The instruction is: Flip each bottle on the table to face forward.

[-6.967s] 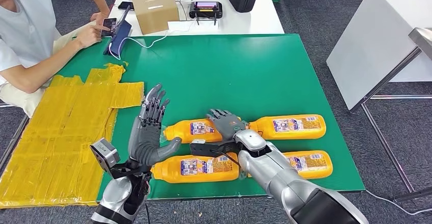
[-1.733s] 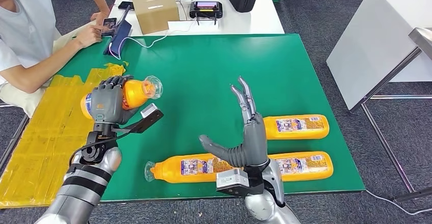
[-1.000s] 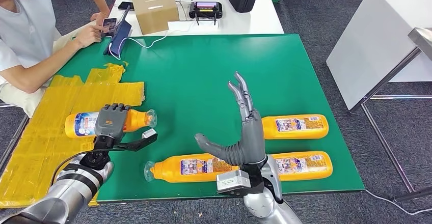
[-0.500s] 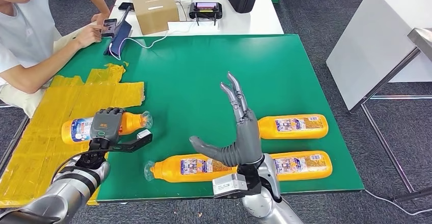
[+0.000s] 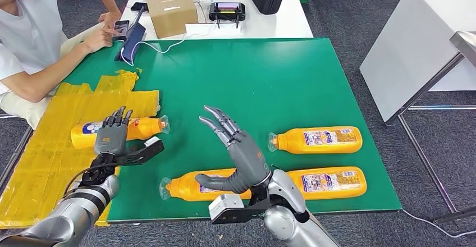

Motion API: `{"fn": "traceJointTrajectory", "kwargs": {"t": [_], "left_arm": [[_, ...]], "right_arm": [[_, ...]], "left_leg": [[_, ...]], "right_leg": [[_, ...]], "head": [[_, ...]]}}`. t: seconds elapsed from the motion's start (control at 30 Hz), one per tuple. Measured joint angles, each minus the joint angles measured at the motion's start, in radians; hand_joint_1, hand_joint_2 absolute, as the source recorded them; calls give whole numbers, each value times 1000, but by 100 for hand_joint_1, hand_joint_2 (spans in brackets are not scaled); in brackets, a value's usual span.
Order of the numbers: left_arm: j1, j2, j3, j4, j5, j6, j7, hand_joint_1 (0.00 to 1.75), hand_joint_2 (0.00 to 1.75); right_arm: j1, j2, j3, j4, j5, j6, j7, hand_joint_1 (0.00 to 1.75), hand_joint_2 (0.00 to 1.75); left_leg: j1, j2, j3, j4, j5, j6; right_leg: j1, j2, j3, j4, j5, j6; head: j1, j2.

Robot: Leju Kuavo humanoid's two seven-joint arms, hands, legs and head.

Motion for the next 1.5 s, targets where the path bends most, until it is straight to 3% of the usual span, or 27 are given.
{"fn": "traceJointTrajectory", "kwargs": {"t": [0.13,0.37,0.57,0.73,0.9,1.13,1.33,1.5], "left_arm": [[47,-20,81,-44,158,21,-166,0,175],[86,-40,140,-100,193,27,-196,0,175],[113,-44,165,-165,117,31,-145,0,175],[146,-65,224,-243,215,25,-270,0,175],[200,-96,240,-390,487,-123,-335,0,175],[326,-116,171,-740,785,-384,-387,0,175],[411,-121,122,-969,860,-442,-420,0,175],[442,-122,89,-1074,866,-446,-432,0,175]], "right_arm": [[6,-25,23,61,49,52,10,0,175],[9,-44,40,118,62,56,5,0,175],[7,-47,47,142,101,58,21,0,175],[3,-55,65,167,163,69,63,0,175],[-8,-62,95,232,269,68,142,0,175],[-38,-39,124,374,439,32,259,0,175],[-61,-14,124,460,506,23,302,0,175],[-81,-1,121,502,536,12,323,0,175]], "left_leg": [[0,0,0,0,0,0],[0,0,-1,0,0,0],[0,0,-1,0,0,0],[0,0,-1,0,0,0],[0,0,-1,0,0,0],[0,0,-1,0,0,0],[0,0,-1,0,0,0],[0,0,-1,0,0,0]], "right_leg": [[0,0,-1,0,0,0],[0,0,-1,0,0,0],[0,0,-1,0,0,0],[0,0,-1,0,0,0],[0,0,-1,0,0,0],[0,0,-1,0,0,0],[0,0,-2,0,0,0],[0,0,-2,0,0,0]], "head": [[0,0],[0,0],[0,0],[0,0],[0,0],[0,0],[0,0],[0,0]]}}
